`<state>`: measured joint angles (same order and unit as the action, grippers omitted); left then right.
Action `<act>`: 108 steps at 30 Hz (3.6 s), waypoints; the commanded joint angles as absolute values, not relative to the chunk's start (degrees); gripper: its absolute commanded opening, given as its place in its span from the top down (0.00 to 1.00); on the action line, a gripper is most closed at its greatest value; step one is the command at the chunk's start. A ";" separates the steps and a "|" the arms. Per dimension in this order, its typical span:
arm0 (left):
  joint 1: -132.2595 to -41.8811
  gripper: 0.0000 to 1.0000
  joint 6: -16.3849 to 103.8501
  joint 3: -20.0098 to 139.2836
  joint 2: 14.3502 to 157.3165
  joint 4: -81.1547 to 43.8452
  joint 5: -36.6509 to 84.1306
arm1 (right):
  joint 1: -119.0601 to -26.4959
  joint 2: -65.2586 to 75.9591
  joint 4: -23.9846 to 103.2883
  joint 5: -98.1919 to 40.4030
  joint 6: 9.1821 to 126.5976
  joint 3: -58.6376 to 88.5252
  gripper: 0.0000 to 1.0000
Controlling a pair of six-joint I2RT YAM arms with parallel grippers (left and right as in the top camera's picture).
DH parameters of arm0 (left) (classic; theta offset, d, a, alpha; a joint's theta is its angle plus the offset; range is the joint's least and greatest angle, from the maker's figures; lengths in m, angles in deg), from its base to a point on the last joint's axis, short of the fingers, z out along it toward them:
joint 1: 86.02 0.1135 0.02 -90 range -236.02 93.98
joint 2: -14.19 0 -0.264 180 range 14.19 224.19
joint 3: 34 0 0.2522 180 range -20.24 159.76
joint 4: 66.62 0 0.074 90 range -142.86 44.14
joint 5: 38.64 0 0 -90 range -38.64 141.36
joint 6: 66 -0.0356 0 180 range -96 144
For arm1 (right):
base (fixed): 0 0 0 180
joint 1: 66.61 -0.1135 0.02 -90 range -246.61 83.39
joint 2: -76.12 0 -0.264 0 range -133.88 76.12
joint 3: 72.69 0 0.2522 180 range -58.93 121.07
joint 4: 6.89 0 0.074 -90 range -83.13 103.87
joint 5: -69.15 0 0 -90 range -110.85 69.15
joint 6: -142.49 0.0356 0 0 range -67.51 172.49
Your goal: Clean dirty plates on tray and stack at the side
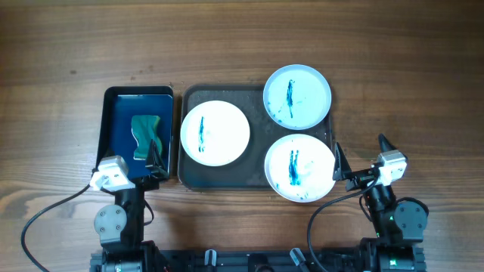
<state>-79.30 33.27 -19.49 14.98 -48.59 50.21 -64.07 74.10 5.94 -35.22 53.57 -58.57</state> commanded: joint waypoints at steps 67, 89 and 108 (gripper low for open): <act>-79.04 0.00 33.43 -19.90 14.57 -48.61 50.78 | -64.18 74.36 5.68 -34.89 52.48 -58.64 0.00; -79.04 0.00 33.41 -19.90 14.57 -48.61 50.80 | -64.20 74.36 4.25 -34.92 52.50 -58.64 0.00; -79.04 0.00 27.37 -9.65 24.36 -43.67 51.87 | -64.20 73.51 -0.14 -41.82 52.72 -56.76 0.00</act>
<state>-79.30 31.70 -15.64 21.37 -44.04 51.04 -64.07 74.10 -0.29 -37.45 53.05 -58.57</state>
